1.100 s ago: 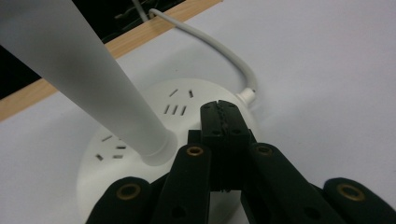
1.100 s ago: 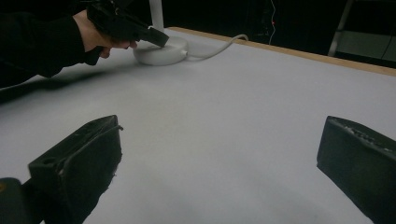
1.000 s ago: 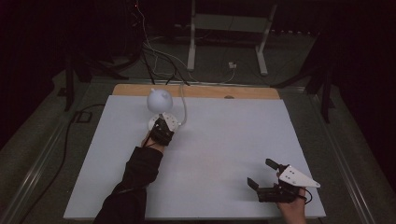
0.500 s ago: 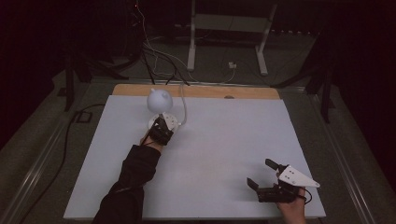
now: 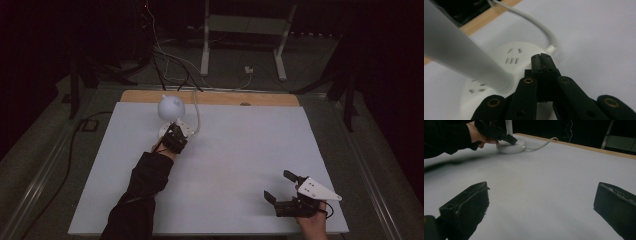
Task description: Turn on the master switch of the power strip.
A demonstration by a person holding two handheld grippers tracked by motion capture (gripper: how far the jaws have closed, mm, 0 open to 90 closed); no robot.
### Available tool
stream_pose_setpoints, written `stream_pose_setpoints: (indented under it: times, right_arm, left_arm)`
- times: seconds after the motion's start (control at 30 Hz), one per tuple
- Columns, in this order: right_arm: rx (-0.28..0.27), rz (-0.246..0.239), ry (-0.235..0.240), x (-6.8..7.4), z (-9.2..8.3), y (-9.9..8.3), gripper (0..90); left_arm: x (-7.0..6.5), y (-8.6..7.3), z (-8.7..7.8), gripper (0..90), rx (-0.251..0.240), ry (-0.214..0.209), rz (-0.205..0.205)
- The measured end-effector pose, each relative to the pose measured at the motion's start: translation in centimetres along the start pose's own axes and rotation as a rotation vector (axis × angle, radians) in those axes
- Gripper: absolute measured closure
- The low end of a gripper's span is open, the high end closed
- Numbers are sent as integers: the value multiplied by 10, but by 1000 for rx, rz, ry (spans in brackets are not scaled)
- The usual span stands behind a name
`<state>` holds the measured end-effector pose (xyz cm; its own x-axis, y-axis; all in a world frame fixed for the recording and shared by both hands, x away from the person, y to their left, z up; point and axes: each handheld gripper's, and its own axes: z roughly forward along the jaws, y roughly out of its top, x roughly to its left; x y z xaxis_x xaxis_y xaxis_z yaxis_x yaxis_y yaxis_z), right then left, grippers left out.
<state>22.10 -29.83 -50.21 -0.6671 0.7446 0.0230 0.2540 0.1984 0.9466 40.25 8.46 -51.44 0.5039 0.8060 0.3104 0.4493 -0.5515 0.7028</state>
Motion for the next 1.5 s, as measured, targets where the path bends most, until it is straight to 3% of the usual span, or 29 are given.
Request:
stream_pose_setpoints:
  times: [0.1,0.2,0.33,0.5,0.6,0.77,0.93,1.37,1.4,1.47,1.5]
  right_arm:
    - [-1,1,-2,0,0,0,0]
    - [-1,-4,-3,0,-1,0,0]
    - [-1,2,-2,-1,-2,0,0]
    - [-7,2,-4,0,-3,0,0]
    - [-5,3,-2,0,-3,0,0]
    - [-3,7,-6,-2,-2,0,0]
    - [-4,14,-9,-3,-3,-1,0]
    - [-8,9,-8,-2,-3,0,0]
    - [-8,11,-8,-2,-3,0,0]
    - [-9,11,-10,-2,-4,0,0]
    - [-11,11,-10,-2,-4,0,0]
  left_arm:
    - [-5,2,3,900,15,51,30]
    - [-3,3,3,900,15,28,-3]
    - [-4,3,2,900,23,27,13]
    - [-1,1,2,900,7,5,-13]
    - [-3,5,1,900,25,-4,34]
    - [3,11,-5,900,2,-51,8]
    - [9,17,-18,900,-32,-72,-25]
    - [11,14,-30,897,-14,-124,-84]
    - [11,14,-31,833,-11,-128,-85]
    - [10,15,-32,815,0,-135,-81]
    - [10,15,-33,758,4,-144,-82]
